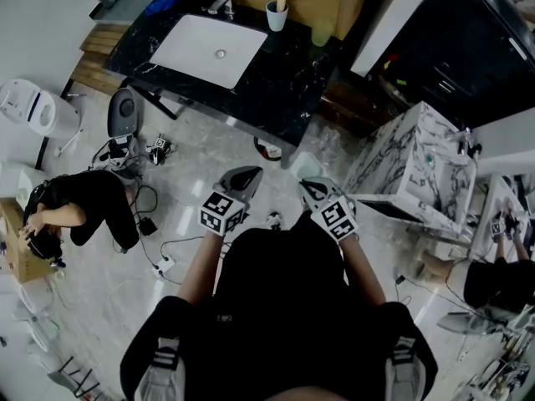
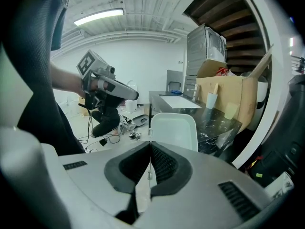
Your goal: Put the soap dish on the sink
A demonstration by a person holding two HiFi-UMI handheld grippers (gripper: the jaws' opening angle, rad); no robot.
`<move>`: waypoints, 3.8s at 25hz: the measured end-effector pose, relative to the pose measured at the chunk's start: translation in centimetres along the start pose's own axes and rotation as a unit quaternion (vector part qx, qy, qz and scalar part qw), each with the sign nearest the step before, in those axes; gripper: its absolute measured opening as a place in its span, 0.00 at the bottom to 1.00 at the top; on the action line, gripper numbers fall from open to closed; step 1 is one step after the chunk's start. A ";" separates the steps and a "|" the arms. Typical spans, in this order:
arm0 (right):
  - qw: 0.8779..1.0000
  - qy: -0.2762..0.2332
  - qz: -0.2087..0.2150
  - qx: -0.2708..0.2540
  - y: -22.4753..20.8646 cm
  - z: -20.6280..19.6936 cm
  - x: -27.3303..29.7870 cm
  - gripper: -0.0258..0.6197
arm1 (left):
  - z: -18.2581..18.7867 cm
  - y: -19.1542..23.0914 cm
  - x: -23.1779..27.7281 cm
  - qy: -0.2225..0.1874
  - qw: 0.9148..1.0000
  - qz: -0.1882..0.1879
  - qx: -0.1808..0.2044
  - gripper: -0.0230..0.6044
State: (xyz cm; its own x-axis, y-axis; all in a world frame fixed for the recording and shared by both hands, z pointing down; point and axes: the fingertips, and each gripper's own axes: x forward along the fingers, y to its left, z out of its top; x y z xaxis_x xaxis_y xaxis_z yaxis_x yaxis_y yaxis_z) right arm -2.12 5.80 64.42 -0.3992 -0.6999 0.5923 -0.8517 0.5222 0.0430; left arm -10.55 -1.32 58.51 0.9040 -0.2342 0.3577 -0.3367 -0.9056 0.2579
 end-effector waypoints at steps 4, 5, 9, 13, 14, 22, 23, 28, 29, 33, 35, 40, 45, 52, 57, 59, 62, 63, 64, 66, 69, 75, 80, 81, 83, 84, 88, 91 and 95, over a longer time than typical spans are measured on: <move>1.000 -0.003 0.009 -0.005 -1.3 0.3 0.7 0.04 | 0.6 0.7 0.9 0.003 1.000 0.004 -0.004 0.03; 1.000 -0.004 0.011 -0.006 -1.7 0.6 0.9 0.04 | 0.8 1.0 1.1 0.004 1.000 0.006 -0.004 0.03; 1.000 -0.006 0.019 -0.016 -3.3 2.0 1.9 0.04 | 1.9 2.3 1.7 0.001 1.000 0.016 -0.005 0.03; 0.999 -0.010 0.025 -0.023 -4.7 3.1 2.6 0.04 | 3.0 3.4 2.4 -0.006 1.000 0.025 -0.005 0.03; 0.999 -0.010 0.027 -0.024 -5.0 3.2 2.8 0.04 | 3.2 3.6 2.6 -0.006 1.000 0.026 -0.007 0.03; 0.998 0.001 0.049 -0.034 -7.3 3.7 4.1 0.04 | 4.3 5.3 3.8 -0.008 0.999 0.044 -0.021 0.03; 0.998 0.002 0.052 -0.036 -7.6 3.9 4.3 0.04 | 4.5 5.5 4.0 -0.008 0.999 0.047 -0.024 0.03; 0.997 -0.001 0.067 -0.049 -9.1 5.1 5.6 0.04 | 5.0 6.8 4.6 -0.016 0.997 0.063 -0.029 0.03; 0.996 -0.001 0.071 -0.051 -9.2 5.2 5.8 0.04 | 5.0 7.0 4.7 -0.017 0.997 0.066 -0.031 0.03; 0.994 0.001 0.086 -0.062 -10.0 5.6 6.7 0.04 | 5.7 8.0 5.2 -0.021 0.996 0.083 -0.036 0.03; 0.994 0.002 0.091 -0.065 -10.6 5.8 6.9 0.04 | 6.1 8.4 5.4 -0.023 0.995 0.091 -0.038 0.03; 0.992 -0.003 0.099 -0.074 -12.4 6.3 7.4 0.04 | 6.8 8.9 6.6 -0.023 0.994 0.101 -0.045 0.03; 0.990 0.001 0.112 -0.084 -14.1 5.9 7.9 0.04 | 7.4 9.3 8.0 -0.028 0.992 0.115 -0.043 0.03; 0.985 0.003 0.139 -0.105 -16.5 6.2 8.6 0.04 | 8.2 9.7 9.2 -0.034 0.987 0.144 -0.062 0.03; 0.977 0.011 0.166 -0.135 -17.4 6.1 9.2 0.04 | 8.3 10.0 9.4 -0.044 0.980 0.177 -0.076 0.03; 0.973 0.011 0.177 -0.146 -17.6 6.4 9.2 0.04 | 8.4 10.1 9.4 -0.048 0.978 0.188 -0.080 0.03; 0.969 0.008 0.188 -0.162 -18.2 6.6 9.6 0.04 | 8.6 10.3 9.8 -0.056 0.974 0.203 -0.085 0.03; 0.967 0.008 0.192 -0.165 -18.5 6.6 9.7 0.04 | 8.6 10.2 10.0 -0.057 0.973 0.207 -0.086 0.03; 0.966 0.008 0.196 -0.167 -18.7 6.5 9.7 0.04 | 8.5 10.1 10.2 -0.058 0.972 0.211 -0.087 0.03; 0.964 0.008 0.202 -0.172 -19.0 6.2 9.5 0.04 | 8.4 9.7 10.5 -0.058 0.970 0.218 -0.092 0.03; 0.961 0.010 0.212 -0.178 -19.6 5.8 9.3 0.04 | 8.5 9.4 11.2 -0.060 0.967 0.226 -0.096 0.03; 0.957 0.014 0.223 -0.184 -21.0 4.1 8.8 0.04 | 8.7 8.1 13.1 -0.062 0.965 0.234 -0.103 0.03; 0.957 0.010 0.224 -0.183 -22.0 3.5 8.7 0.04 | 8.5 7.5 13.9 -0.057 0.965 0.238 -0.097 0.03; 0.957 0.010 0.224 -0.184 -22.1 3.4 8.7 0.04 | 8.5 7.5 14.0 -0.057 0.964 0.240 -0.097 0.03; 0.956 0.010 0.227 -0.186 -22.2 3.1 8.7 0.04 | 8.5 7.5 14.1 -0.058 0.963 0.245 -0.098 0.03; 0.955 0.011 0.229 -0.187 -22.2 2.9 8.6 0.04 | 8.6 7.5 14.1 -0.059 0.962 0.247 -0.099 0.03; 0.954 0.014 0.231 -0.193 -22.5 2.9 8.3 0.04 | 8.9 7.3 14.4 -0.057 0.962 0.248 -0.098 0.03; 0.953 0.014 0.229 -0.196 -22.9 3.0 8.3 0.04 | 8.8 7.1 14.6 -0.052 0.963 0.245 -0.098 0.03; 0.955 0.021 0.224 -0.193 -23.5 2.4 8.5 0.04 | 9.0 6.8 15.1 -0.051 0.965 0.236 -0.099 0.03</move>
State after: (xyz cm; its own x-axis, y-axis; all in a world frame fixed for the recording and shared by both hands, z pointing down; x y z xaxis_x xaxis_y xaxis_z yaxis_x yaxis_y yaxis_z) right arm 13.67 -13.58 66.46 -0.6733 -0.3476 0.6526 -0.4072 0.9110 0.0652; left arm 3.15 -14.21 57.58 0.6558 -0.6469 0.3892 -0.7517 -0.6071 0.2576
